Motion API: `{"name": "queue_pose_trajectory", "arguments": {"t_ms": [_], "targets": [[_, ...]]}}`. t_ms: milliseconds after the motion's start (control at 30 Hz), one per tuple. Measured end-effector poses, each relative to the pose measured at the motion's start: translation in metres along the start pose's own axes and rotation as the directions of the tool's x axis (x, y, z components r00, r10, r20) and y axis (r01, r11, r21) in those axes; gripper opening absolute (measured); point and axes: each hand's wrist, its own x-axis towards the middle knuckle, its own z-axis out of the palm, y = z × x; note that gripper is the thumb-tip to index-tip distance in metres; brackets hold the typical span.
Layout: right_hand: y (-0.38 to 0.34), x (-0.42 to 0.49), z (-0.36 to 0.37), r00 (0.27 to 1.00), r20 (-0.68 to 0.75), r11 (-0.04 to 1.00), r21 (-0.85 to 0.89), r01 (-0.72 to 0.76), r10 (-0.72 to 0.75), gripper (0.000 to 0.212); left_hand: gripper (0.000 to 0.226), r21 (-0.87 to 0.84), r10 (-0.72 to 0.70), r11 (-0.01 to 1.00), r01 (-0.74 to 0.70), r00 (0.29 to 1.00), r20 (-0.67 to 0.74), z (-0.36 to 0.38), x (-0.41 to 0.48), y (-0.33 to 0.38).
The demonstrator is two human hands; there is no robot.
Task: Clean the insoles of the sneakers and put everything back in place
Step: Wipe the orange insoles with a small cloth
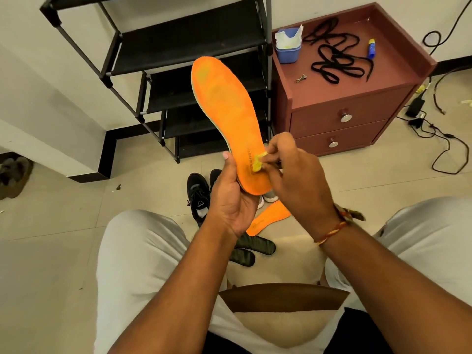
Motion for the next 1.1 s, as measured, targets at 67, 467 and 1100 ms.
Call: {"name": "queue_pose_trajectory", "arguments": {"t_ms": [67, 467, 1100], "targets": [[0.001, 0.000, -0.001, 0.999, 0.010, 0.999, 0.030, -0.041, 0.040, 0.026, 0.056, 0.009, 0.022, 1.000, -0.022, 1.000, -0.009, 0.001, 0.000, 0.002], [-0.003, -0.007, 0.004, 0.997, 0.065, 0.999, 0.004, -0.042, 0.041, 0.028, 0.057, 0.031, 0.110, 0.994, -0.108, 0.992, -0.059, -0.002, 0.004, 0.011], [-0.005, -0.003, 0.006, 0.999, -0.047, 1.000, 0.023, 0.018, -0.017, 0.027, 0.057, 0.035, -0.029, 0.999, 0.029, 1.000, 0.013, 0.006, -0.001, -0.014]]}}
